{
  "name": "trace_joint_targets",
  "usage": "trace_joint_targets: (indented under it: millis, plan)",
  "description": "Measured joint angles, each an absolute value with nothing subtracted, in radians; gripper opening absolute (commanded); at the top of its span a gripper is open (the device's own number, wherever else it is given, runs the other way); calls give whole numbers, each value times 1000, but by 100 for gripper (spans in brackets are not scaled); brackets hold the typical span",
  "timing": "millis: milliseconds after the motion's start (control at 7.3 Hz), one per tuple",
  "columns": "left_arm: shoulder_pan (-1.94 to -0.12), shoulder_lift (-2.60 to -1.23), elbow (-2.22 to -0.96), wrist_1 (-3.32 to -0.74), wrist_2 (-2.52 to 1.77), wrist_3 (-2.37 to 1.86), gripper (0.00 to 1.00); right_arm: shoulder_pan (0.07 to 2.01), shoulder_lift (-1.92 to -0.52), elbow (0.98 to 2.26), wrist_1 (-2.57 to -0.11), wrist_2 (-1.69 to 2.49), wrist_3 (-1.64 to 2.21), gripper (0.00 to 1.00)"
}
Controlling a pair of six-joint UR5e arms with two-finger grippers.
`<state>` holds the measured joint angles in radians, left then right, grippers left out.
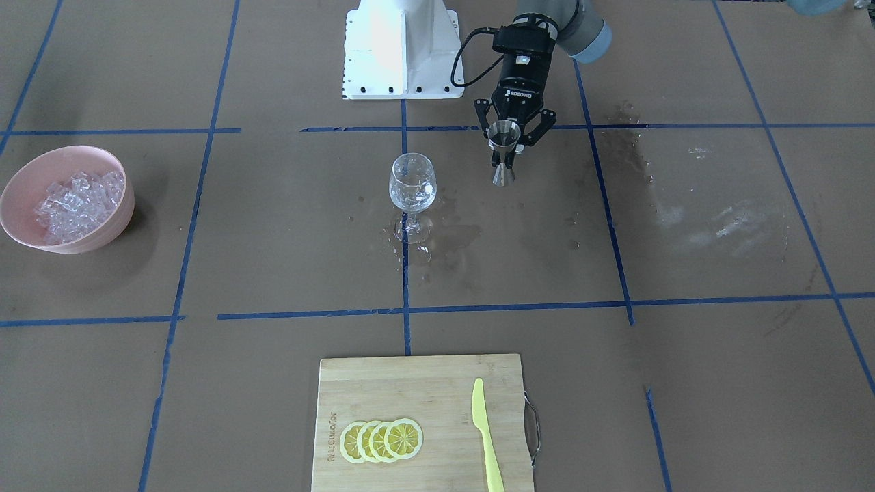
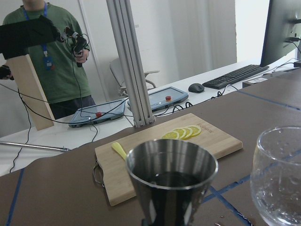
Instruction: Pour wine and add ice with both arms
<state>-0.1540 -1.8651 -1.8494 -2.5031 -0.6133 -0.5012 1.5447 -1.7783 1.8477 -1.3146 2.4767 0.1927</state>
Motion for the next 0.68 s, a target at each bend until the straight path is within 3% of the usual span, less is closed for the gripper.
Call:
trace_joint_targets:
  millis: [685]
  plan:
    - [-199, -1964, -1842, -2440, -723, -394, 0, 1545, -1785, 1841, -1315, 2471, 236, 100]
